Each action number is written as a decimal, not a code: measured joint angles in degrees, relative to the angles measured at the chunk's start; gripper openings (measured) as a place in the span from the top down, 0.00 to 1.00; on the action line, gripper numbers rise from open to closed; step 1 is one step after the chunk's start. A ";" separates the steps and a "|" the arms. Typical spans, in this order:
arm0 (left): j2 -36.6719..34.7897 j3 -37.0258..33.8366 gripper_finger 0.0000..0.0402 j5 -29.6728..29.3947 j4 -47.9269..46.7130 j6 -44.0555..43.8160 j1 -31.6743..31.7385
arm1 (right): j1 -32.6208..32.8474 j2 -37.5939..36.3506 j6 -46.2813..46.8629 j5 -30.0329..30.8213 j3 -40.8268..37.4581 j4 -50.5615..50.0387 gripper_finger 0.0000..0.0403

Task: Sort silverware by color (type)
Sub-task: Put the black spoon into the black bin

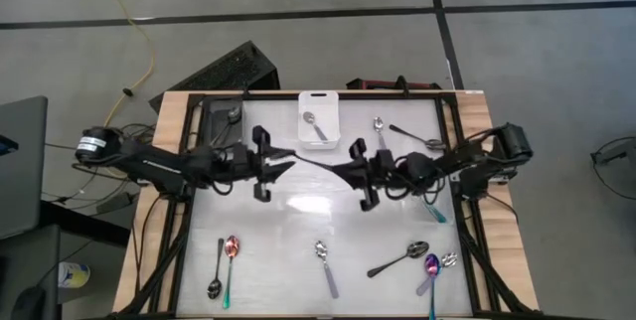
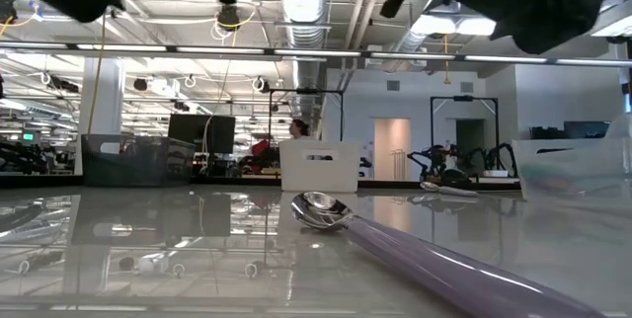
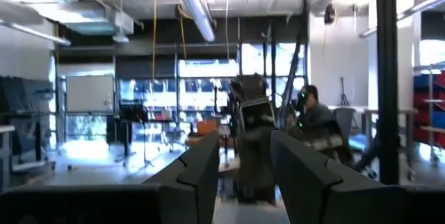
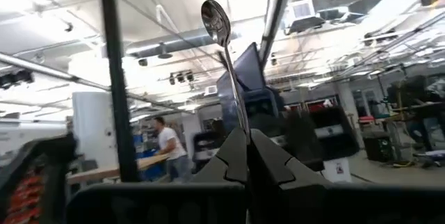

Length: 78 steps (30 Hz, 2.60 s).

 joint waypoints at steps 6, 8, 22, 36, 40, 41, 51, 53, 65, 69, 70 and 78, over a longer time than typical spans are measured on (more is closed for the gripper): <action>3.21 6.44 0.71 0.38 -4.76 1.16 -0.09 | -1.10 4.43 0.46 0.64 6.27 0.18 0.95; 3.49 7.50 0.71 1.54 -5.52 1.18 -0.07 | -1.10 4.54 0.40 0.64 6.99 -0.01 0.95; 3.17 7.98 0.71 1.69 -0.47 -0.71 -0.04 | -1.19 4.91 -0.23 2.07 8.16 -2.92 0.95; 3.14 7.98 0.99 1.64 0.91 -3.13 -0.04 | -1.14 4.80 -0.19 2.30 8.16 -3.60 0.94; 3.14 7.98 1.00 1.61 0.54 -3.37 -0.02 | -1.14 4.78 -0.20 2.28 8.16 -5.20 0.85; 3.14 7.98 1.00 1.61 0.44 -3.39 -0.02 | -1.14 4.80 -0.19 2.28 8.15 -5.86 0.82; -5.02 8.12 1.00 -1.57 -25.92 -9.81 2.54 | -2.55 3.52 -0.09 -2.36 7.69 -14.77 0.48; -10.64 9.72 1.00 -2.21 -41.86 -12.11 4.33 | -3.03 2.20 -0.03 -3.32 7.79 -21.79 0.43; -20.02 27.04 1.00 -11.50 -118.45 -25.75 30.37 | -1.84 0.08 0.05 -4.11 7.81 -41.37 0.38; -17.74 27.02 1.00 1.09 -123.34 -25.77 41.22 | -0.60 0.12 0.22 -4.52 7.83 -43.19 0.38; -16.95 27.02 1.00 1.97 -124.62 -25.12 43.78 | -0.32 0.12 0.24 -4.47 7.83 -43.15 0.38; -5.78 27.27 1.00 8.83 -130.22 -19.49 59.81 | 3.04 0.12 -0.03 -4.37 7.83 -44.26 0.38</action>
